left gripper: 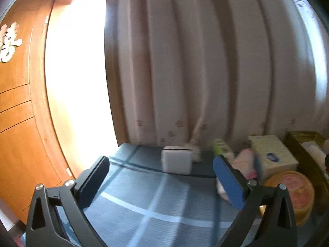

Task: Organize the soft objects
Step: 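Grasp the white sponge block with the left gripper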

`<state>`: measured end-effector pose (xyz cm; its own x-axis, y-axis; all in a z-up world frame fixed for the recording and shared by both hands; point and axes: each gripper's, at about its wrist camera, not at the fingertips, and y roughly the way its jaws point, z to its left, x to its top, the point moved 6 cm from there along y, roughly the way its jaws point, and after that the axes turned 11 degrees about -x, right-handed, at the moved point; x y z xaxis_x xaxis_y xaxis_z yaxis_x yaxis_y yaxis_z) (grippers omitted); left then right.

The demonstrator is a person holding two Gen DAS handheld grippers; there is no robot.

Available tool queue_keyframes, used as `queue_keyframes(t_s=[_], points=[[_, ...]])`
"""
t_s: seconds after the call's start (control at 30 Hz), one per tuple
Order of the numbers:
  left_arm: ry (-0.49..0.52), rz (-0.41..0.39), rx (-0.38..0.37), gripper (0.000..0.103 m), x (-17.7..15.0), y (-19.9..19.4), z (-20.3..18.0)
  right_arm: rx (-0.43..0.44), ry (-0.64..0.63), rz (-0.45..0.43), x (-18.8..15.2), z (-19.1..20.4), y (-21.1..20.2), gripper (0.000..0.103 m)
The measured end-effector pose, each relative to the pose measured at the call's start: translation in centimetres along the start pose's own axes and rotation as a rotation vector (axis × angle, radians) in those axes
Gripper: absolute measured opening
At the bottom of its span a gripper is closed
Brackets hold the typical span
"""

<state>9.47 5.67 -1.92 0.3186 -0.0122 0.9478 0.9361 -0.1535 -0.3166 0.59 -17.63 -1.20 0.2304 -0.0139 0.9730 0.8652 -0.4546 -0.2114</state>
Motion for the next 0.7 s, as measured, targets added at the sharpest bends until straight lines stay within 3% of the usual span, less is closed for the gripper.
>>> queue_keyframes(t_s=[0.23,0.37,0.47,0.7], points=[[-0.048,0.049,0.029,0.102,-0.2,1.9,3.7,0.085,-0.024,0.013,0.1,5.0,-0.5,0.082],[-0.036,0.106,0.001,0.102,-0.4,3.6,4.5,0.127,-0.031,0.022,0.1,7.5,-0.9,0.082],[-0.016,0.144,-0.040,0.102,-0.3,5.5,4.5,0.152,-0.027,0.030,0.1,8.6,-1.0,0.082],[-0.016,0.244,-0.218,0.102,-0.3,9.9,2.2,0.164,-0.006,0.030,0.0,8.9,-1.1,0.082]])
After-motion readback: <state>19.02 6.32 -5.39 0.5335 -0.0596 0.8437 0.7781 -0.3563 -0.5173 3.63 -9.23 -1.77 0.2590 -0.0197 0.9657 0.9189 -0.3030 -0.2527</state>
